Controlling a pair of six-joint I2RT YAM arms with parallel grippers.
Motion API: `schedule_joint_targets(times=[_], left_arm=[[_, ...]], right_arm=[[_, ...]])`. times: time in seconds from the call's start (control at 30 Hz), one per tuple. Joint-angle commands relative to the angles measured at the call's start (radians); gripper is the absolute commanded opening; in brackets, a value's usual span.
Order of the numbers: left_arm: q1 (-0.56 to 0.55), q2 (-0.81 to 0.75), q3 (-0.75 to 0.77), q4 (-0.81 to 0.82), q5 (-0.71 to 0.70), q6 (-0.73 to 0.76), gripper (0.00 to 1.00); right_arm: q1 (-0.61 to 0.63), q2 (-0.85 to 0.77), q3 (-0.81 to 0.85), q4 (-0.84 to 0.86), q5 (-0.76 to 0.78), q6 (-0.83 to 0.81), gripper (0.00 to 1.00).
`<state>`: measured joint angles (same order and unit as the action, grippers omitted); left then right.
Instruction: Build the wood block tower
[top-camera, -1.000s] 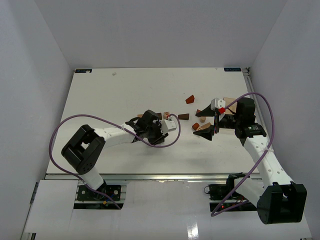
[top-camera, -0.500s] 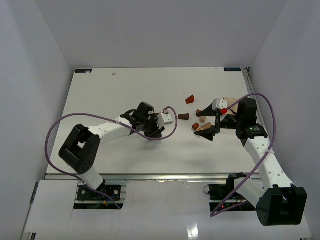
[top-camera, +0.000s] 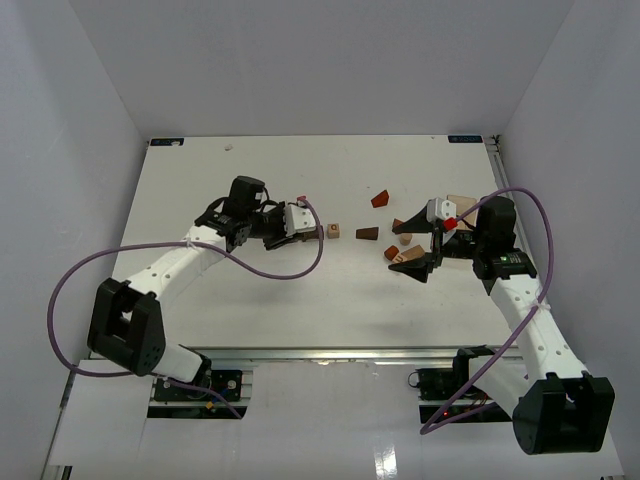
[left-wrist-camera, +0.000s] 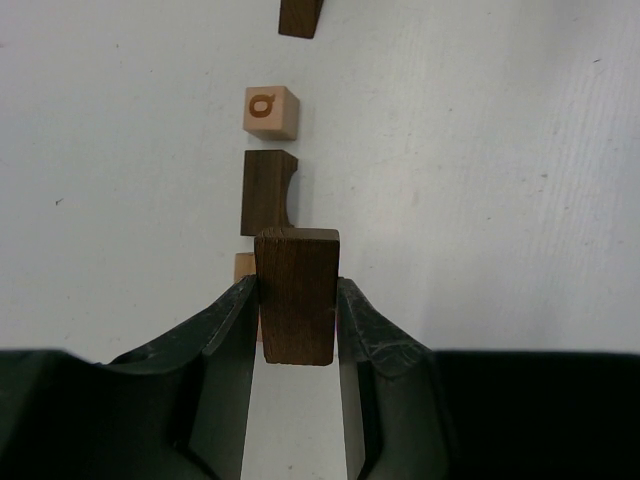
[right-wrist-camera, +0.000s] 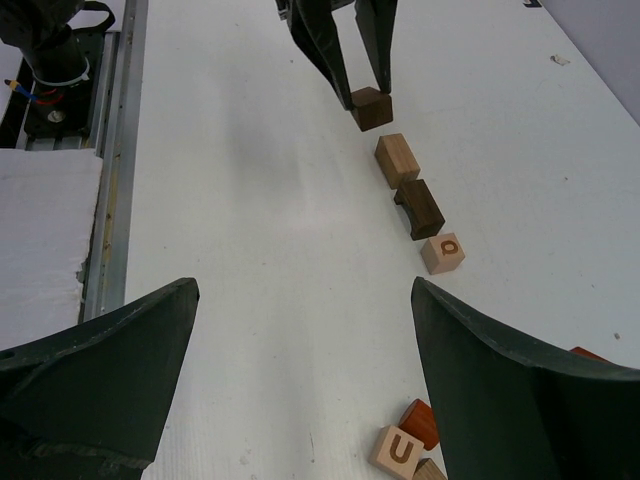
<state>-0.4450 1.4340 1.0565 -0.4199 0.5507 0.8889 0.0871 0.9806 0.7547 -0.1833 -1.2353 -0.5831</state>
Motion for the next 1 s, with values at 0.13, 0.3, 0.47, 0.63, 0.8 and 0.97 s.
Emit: schedule_joint_targets(times=[0.13, 0.3, 0.47, 0.63, 0.8, 0.97], left_arm=[[0.108, 0.152, 0.125, -0.079, 0.152, 0.138, 0.08], [0.12, 0.251, 0.184, -0.107, 0.166, 0.172, 0.09], [0.12, 0.325, 0.251, -0.154, 0.165, 0.2, 0.08], [0.128, 0.362, 0.272, -0.157, 0.151, 0.214, 0.08], [0.141, 0.388, 0.292, -0.164, 0.156, 0.216, 0.09], [0.147, 0.401, 0.294, -0.168, 0.154, 0.218, 0.11]], right_arm=[[-0.012, -0.009, -0.005, 0.01, -0.033, 0.005, 0.93], [-0.012, 0.005, -0.006, 0.01, -0.033, 0.005, 0.93], [-0.013, 0.011, -0.006, 0.008, -0.029, 0.006, 0.93], [-0.015, 0.02, -0.007, 0.009, -0.03, 0.006, 0.93], [-0.015, 0.018, -0.006, 0.007, -0.03, 0.006, 0.93], [-0.018, 0.018, -0.007, 0.009, -0.033, 0.006, 0.93]])
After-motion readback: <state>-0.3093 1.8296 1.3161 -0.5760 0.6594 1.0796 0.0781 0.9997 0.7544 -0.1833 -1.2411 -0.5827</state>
